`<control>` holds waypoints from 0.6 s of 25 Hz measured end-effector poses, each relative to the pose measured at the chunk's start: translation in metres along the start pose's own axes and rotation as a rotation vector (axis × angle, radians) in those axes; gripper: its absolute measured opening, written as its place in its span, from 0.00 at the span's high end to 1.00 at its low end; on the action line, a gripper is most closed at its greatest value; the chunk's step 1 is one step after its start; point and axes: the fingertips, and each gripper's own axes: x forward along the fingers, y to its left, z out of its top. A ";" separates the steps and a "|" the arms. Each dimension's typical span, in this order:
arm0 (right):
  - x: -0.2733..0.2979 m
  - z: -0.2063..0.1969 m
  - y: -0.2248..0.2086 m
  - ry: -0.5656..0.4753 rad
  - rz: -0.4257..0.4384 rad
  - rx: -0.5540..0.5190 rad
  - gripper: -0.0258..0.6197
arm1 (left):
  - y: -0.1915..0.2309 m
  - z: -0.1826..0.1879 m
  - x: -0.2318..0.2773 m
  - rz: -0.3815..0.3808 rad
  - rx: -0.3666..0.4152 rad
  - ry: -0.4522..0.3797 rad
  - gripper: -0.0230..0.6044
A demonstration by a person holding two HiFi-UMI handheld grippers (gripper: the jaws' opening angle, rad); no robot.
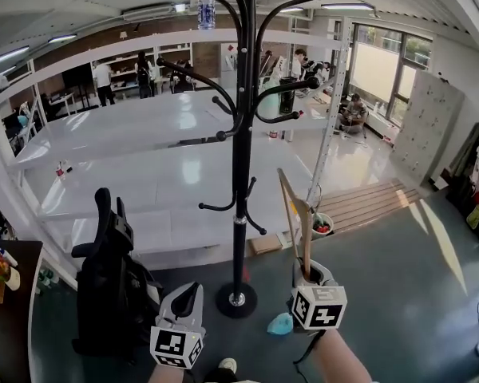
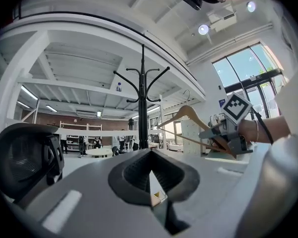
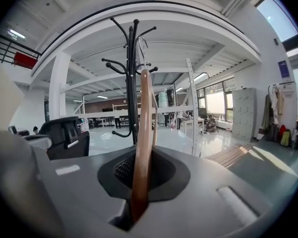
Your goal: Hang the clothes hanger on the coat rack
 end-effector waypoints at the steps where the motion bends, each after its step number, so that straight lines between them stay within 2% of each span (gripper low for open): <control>1: 0.012 0.012 -0.001 -0.007 -0.002 -0.002 0.91 | 0.006 -0.001 0.007 -0.002 0.003 0.001 0.96; 8: 0.081 0.083 0.002 -0.023 0.013 -0.048 0.91 | 0.035 -0.017 0.042 -0.018 -0.025 0.024 0.96; 15: 0.139 0.111 0.004 0.002 0.016 -0.094 0.91 | 0.057 -0.031 0.058 -0.011 -0.050 0.052 0.96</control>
